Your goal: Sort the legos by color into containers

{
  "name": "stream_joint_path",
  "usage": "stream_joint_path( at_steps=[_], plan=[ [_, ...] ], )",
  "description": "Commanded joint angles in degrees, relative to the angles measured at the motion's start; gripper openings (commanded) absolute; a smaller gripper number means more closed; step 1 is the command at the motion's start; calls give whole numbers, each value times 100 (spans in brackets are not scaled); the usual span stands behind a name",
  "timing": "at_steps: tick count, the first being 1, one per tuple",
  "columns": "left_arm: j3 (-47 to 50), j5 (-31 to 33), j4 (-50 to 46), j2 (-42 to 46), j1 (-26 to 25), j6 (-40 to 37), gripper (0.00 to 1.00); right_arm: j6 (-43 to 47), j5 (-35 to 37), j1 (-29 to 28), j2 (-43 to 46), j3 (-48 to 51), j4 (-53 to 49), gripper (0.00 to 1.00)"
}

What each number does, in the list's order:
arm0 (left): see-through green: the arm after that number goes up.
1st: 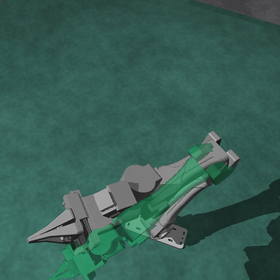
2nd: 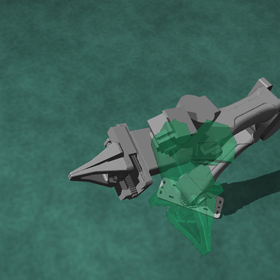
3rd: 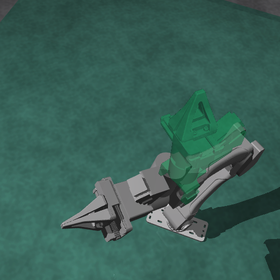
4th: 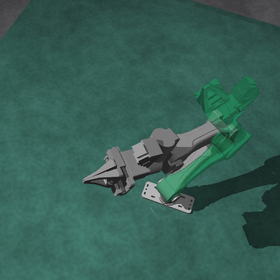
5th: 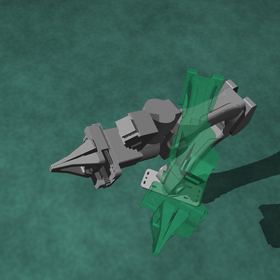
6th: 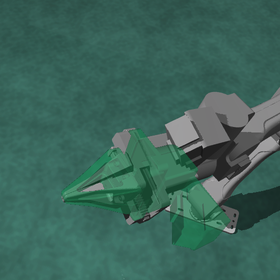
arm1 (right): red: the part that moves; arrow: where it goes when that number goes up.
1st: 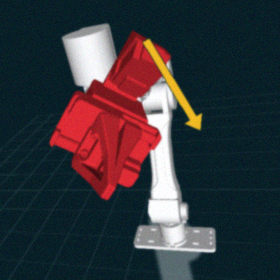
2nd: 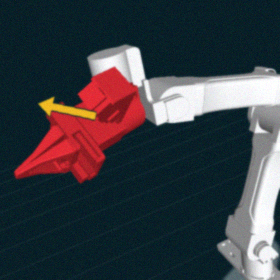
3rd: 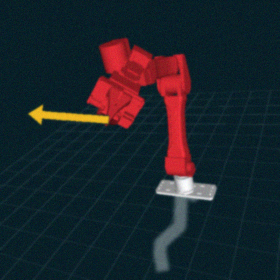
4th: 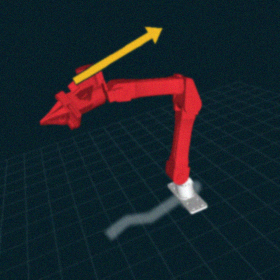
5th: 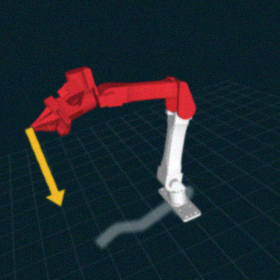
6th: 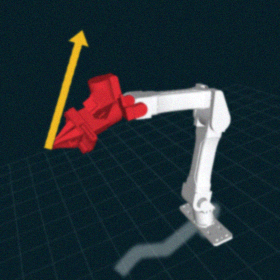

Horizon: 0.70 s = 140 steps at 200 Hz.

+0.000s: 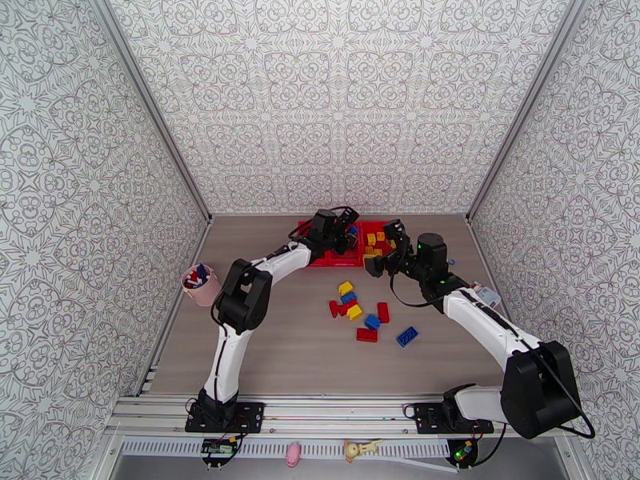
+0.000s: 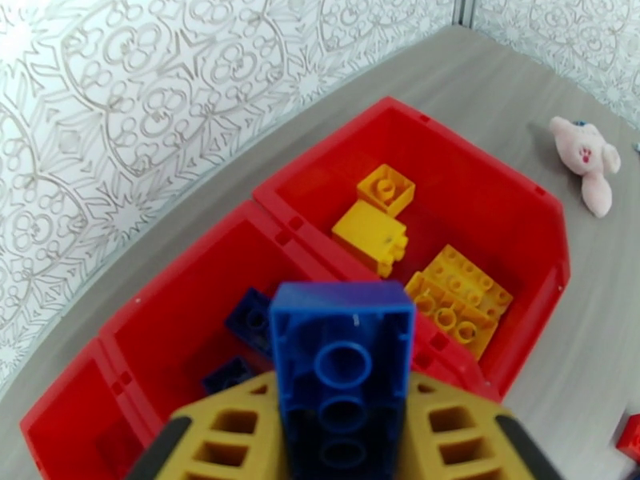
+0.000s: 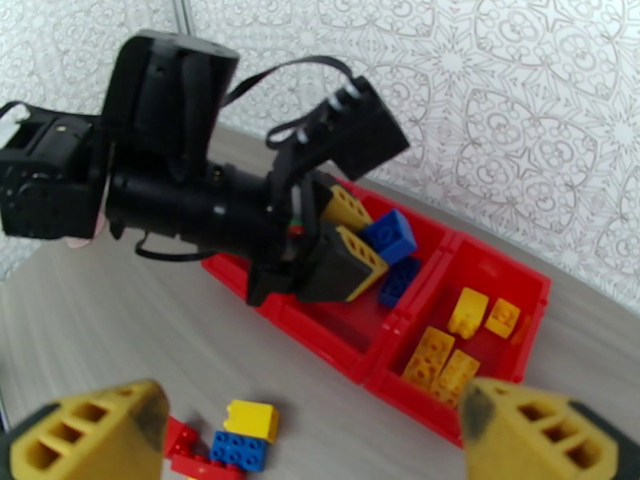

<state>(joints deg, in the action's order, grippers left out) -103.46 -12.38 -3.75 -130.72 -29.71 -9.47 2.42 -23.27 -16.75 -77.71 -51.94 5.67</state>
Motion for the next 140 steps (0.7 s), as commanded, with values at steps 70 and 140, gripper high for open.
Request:
stream_joint_path(
  at_steps=[70,140],
  plan=[
    [592,-123,143,814,106,104,70,1,329,49,-161,-271,-259,100],
    [3209,-52,1102,2950,-246,329,92,-81,343,50,-319,-598,-638,99]
  ],
)
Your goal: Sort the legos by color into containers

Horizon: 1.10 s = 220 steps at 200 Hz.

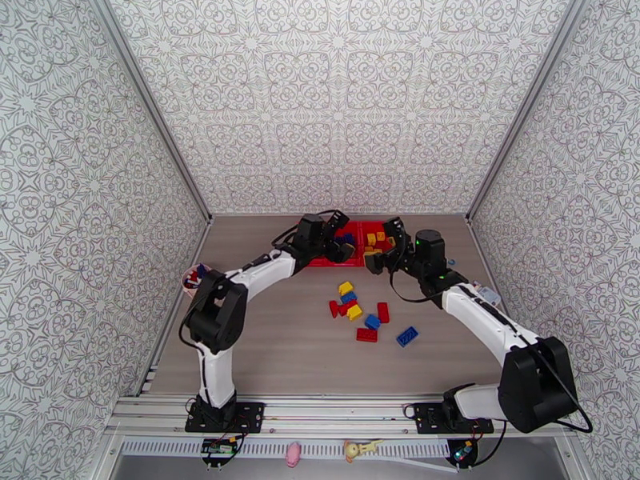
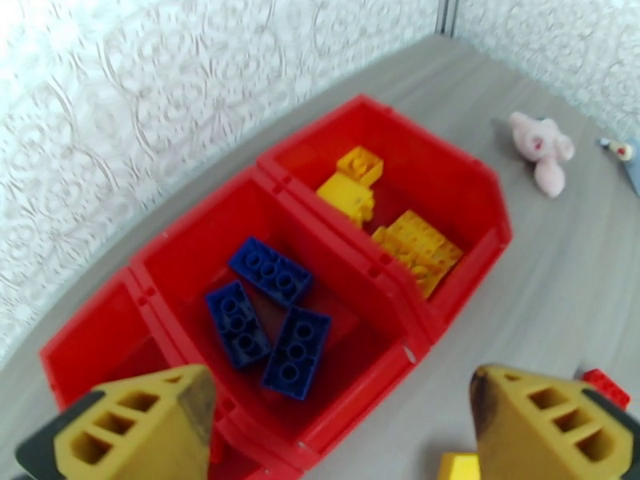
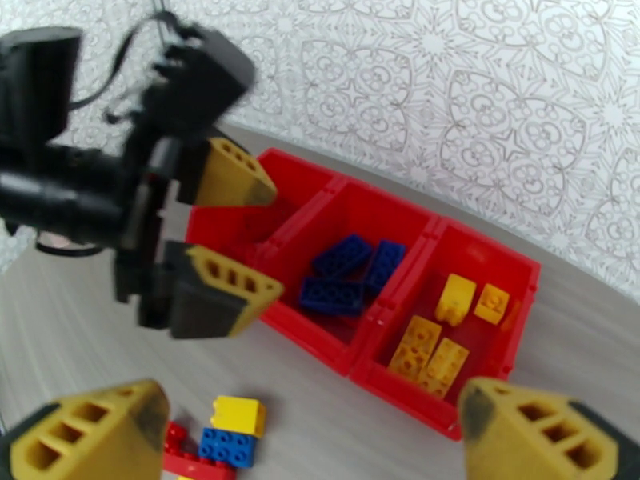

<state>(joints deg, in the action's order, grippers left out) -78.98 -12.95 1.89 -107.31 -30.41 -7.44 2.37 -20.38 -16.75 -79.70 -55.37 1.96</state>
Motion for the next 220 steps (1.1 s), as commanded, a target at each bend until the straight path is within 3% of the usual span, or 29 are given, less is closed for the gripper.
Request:
stream_joint_path(
  at_steps=[1,31,53,72,110,151,195,220],
  plan=[
    [805,4,548,643,-184,123,92,-87,53,49,-122,-255,-271,99],
    [2024,-93,873,1565,-445,-59,93,-251,-139,52,-50,-283,-380,100],
    [2691,-699,1023,2205,-511,-99,93,-422,-66,50,-19,-196,-325,100],
    [3030,-1113,811,2643,-535,-267,95,-673,479,52,-20,-50,-325,100],
    [3500,-1593,365,3263,-545,-526,99,-938,575,42,-107,-131,-1154,99],
    [3530,-1896,-276,3471,-786,-732,100,-1735,2110,-258,131,78,-2011,100],
    [3906,-2016,261,3444,-874,-1068,100,-2619,2775,-741,151,208,-2944,99],
    [3742,-2027,-121,3367,-893,-1299,100,-2968,2569,-901,-23,369,-3091,95]
  ],
)
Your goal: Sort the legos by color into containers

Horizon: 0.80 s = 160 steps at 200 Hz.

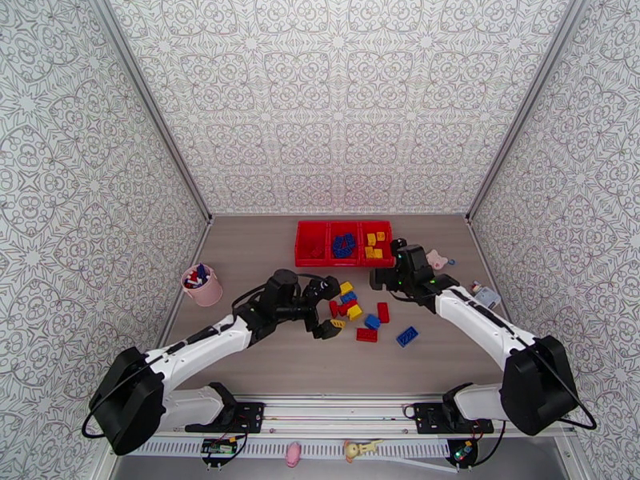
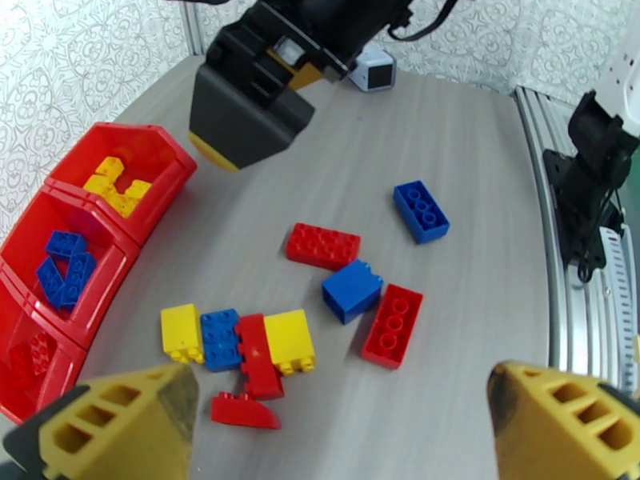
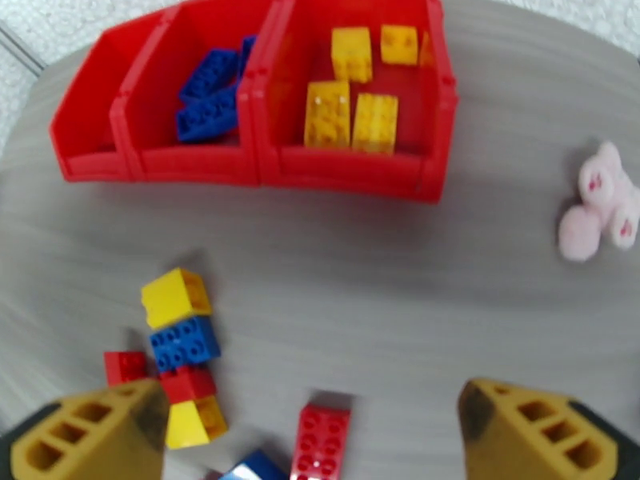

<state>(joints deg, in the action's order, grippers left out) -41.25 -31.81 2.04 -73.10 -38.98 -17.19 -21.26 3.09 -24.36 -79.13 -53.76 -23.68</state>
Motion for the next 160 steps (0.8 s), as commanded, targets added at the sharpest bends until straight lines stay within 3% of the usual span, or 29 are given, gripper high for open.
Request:
stream_joint_path(
  at_steps=[1,62,160],
  plan=[
    [-27,-141,-126,-59,-33,-331,100,-615,202,-144,-91,217,-525,95],
    [15,-72,-39,-196,-39,-402,100,-648,-307,-297,-1029,49,-435,78],
    [8,6,-165,-249,-71,-540,100,-408,-47,-303,-1750,-232,-579,49]
  ],
)
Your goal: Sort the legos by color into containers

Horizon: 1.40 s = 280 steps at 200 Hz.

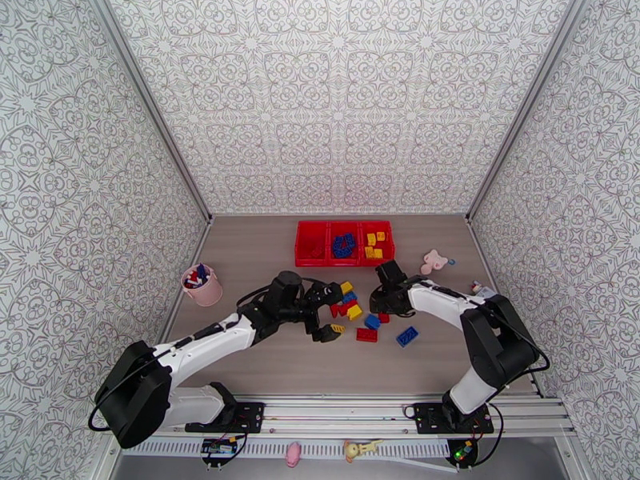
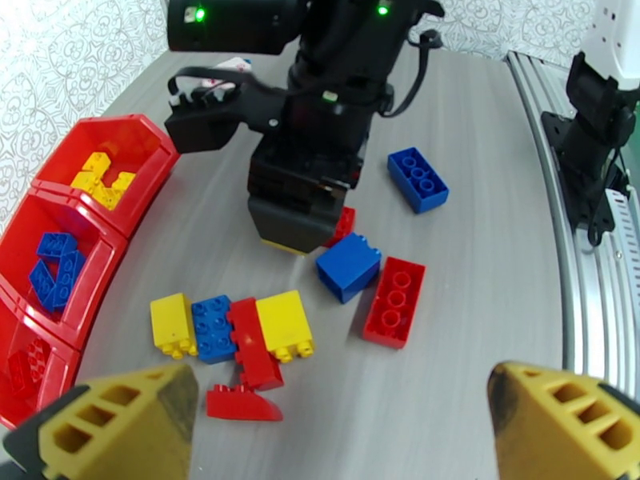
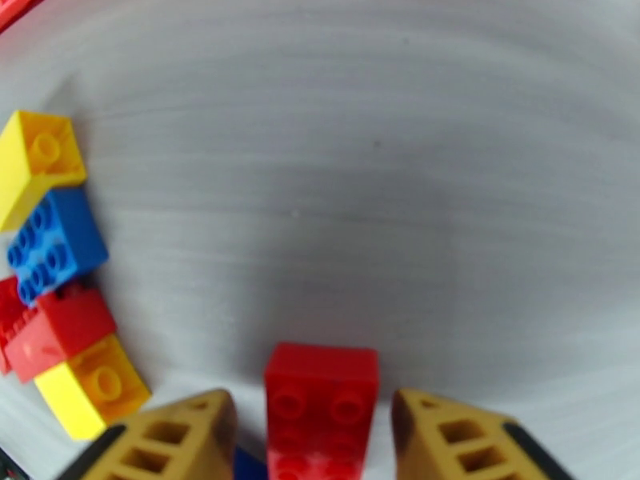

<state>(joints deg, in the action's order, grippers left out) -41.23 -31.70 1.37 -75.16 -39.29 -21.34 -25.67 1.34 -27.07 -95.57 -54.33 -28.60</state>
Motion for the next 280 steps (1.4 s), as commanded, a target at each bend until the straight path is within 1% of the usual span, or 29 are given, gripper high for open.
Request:
stream_joint_path(
  at_steps=[1,40,58,90,132,169,181,206,227,255,280],
  plan=[
    [8,5,-99,-43,-38,-124,100,35,129,-34,-109,-175,-90,49],
    [27,92,-19,-17,18,-38,100,45,181,-34,-81,-192,-95,41],
    [32,58,37,-4,52,15,100,32,223,-28,-13,-209,-102,34],
    [56,118,87,94,113,34,100,223,217,-33,149,-323,-91,32],
    [142,524,210,329,159,75,100,547,58,-35,370,-582,150,29],
    [443,995,727,552,191,554,100,942,-338,-61,374,-863,648,30],
    [563,1024,833,649,234,731,100,1193,-509,-91,340,-986,853,31],
    [790,1266,953,870,263,1054,100,1730,-632,-200,135,-1338,1194,32],
    [933,1481,953,1051,263,1266,100,2012,-730,-316,-151,-1681,1613,33],
    [1119,1594,945,1304,253,1568,100,2043,-966,-414,-733,-2306,2159,33],
    [1221,1709,863,1467,255,1651,100,2036,-1039,-484,-1356,-2915,2578,33]
  ],
)
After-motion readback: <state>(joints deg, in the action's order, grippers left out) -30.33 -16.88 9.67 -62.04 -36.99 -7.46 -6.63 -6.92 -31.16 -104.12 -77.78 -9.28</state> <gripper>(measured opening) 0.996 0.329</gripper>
